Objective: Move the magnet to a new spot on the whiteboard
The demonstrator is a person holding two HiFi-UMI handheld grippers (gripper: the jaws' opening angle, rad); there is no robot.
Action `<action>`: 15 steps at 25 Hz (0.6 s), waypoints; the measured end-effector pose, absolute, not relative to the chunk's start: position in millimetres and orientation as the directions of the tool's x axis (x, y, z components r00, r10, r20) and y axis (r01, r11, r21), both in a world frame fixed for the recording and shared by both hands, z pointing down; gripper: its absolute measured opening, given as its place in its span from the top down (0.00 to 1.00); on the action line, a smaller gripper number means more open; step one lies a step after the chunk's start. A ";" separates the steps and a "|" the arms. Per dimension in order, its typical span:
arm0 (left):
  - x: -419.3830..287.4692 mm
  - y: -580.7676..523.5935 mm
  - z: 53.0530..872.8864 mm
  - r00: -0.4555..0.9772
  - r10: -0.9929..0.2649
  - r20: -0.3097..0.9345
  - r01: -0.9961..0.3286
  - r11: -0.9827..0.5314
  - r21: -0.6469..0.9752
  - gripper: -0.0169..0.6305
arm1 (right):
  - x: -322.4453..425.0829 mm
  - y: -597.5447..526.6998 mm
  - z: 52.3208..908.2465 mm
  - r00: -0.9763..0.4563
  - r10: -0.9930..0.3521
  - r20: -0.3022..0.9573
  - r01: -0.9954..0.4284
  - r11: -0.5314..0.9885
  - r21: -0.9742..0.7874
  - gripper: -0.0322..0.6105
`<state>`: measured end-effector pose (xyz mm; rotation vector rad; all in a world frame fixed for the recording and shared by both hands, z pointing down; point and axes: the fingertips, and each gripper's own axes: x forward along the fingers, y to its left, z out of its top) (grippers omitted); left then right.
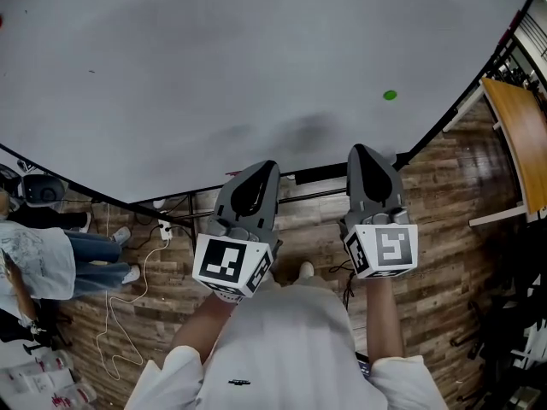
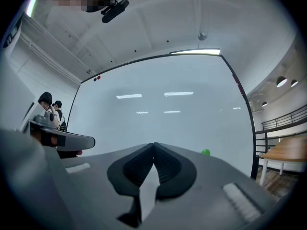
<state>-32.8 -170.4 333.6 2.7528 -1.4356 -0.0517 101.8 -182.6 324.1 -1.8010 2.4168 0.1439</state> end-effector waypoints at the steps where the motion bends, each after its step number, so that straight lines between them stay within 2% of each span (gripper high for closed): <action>1: -30.1 -170.6 334.8 0.571 -0.821 -0.009 -0.820 -0.571 0.048 0.96 | 104.8 -183.5 325.6 -0.286 -0.946 -0.151 -0.957 0.289 0.003 0.94; 15: 13.1 -159.7 345.6 0.535 -0.845 0.012 -0.844 -0.534 0.042 0.96 | 139.7 -181.9 339.1 -0.336 -0.935 -0.114 -0.941 0.337 0.017 0.95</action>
